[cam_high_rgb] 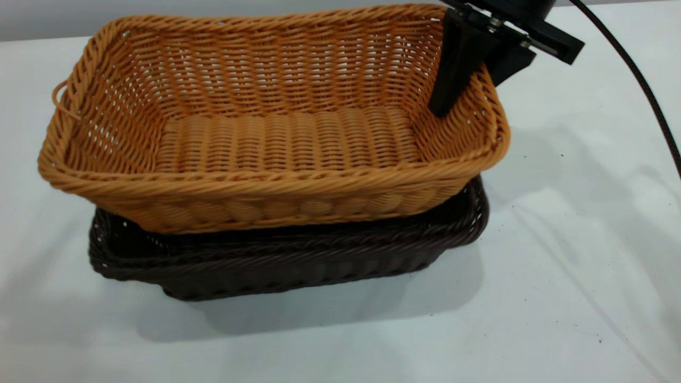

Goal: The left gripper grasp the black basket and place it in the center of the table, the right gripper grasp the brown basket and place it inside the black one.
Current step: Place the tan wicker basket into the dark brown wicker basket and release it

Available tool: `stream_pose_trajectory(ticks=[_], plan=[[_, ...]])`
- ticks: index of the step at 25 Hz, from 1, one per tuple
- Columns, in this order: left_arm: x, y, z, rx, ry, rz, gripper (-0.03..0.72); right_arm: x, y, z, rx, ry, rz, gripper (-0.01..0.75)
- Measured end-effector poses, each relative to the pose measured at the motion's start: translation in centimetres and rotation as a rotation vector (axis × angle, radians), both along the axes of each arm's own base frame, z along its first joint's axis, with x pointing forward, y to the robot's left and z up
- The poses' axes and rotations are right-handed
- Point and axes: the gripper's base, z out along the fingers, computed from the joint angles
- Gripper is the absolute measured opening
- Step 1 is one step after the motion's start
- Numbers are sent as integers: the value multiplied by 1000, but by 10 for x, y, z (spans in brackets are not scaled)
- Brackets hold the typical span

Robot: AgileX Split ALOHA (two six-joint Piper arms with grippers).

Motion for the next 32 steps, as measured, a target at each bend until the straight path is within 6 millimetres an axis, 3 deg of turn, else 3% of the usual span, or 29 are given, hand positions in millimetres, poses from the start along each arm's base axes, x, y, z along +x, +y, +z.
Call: stream_pose_trajectory(ticks=[21,32], plan=[[0,0,0,-1,-1,3,481,-1,-3,-1,-29,5,16,99],[0,0,0,0,0,2,481,1,0,-21,-6,42,27,99]])
